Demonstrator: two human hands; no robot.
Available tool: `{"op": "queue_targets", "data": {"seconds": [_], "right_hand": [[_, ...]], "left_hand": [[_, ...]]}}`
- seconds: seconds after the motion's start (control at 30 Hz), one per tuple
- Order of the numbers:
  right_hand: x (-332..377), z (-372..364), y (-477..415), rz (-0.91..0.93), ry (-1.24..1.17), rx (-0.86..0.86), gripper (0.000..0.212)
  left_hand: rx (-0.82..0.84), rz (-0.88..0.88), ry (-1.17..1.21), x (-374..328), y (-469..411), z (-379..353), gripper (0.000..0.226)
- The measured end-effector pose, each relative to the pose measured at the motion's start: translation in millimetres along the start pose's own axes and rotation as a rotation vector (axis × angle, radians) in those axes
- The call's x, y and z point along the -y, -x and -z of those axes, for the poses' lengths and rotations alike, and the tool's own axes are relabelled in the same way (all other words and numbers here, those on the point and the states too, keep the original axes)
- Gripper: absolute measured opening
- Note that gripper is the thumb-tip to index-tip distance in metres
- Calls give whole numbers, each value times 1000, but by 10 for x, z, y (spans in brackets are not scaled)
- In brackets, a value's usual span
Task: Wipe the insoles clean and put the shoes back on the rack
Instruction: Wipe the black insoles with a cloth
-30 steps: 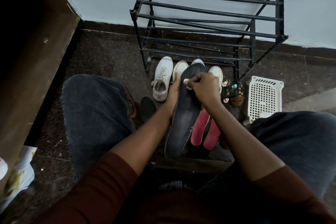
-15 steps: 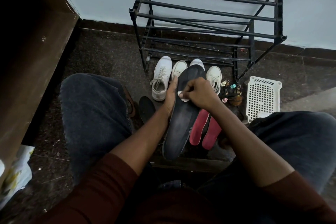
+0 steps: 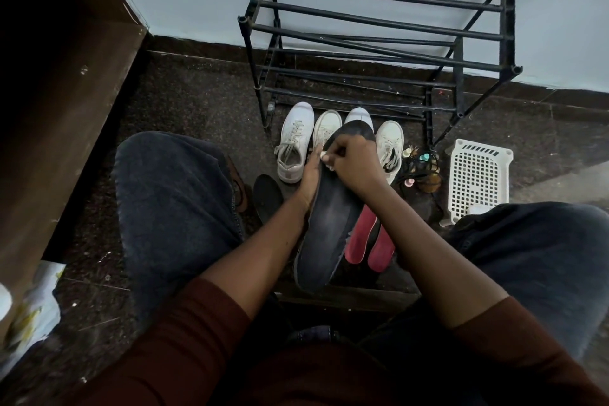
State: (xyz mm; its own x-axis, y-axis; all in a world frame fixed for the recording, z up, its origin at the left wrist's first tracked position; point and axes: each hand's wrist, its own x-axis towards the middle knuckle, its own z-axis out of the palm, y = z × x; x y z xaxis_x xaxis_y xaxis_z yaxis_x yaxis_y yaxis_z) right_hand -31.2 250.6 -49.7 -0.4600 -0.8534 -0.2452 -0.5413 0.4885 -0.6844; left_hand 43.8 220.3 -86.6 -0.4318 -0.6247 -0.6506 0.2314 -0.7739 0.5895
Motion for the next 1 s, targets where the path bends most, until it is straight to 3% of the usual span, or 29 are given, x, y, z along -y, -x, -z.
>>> {"op": "queue_targets", "data": {"seconds": [0.07, 0.17, 0.27, 0.4, 0.53, 0.67, 0.87, 1.0], "right_hand": [[-2, 0, 66, 17, -9, 61, 3], [-4, 7, 106, 42, -3, 89, 5], [-15, -24, 69, 2, -31, -5, 7], [-46, -57, -74, -30, 42, -174, 13], [-149, 69, -256, -103, 74, -327, 21], [-207, 115, -260, -96, 83, -291, 19], [-116, -78, 23, 79, 122, -96, 15], [-106, -37, -49, 54, 138, -205, 16]], "left_hand": [[8, 21, -69, 12, -42, 56, 75], [2, 47, -220, 25, -44, 86, 42], [0, 49, -53, 31, -70, 45, 44], [155, 29, 204, 81, -76, -10, 71], [263, -15, 256, 153, 2, -18, 44], [302, 16, 168, 145, -69, 58, 57], [182, 89, 83, 26, -51, 42, 64], [183, 127, 55, 46, 34, -26, 48]]}}
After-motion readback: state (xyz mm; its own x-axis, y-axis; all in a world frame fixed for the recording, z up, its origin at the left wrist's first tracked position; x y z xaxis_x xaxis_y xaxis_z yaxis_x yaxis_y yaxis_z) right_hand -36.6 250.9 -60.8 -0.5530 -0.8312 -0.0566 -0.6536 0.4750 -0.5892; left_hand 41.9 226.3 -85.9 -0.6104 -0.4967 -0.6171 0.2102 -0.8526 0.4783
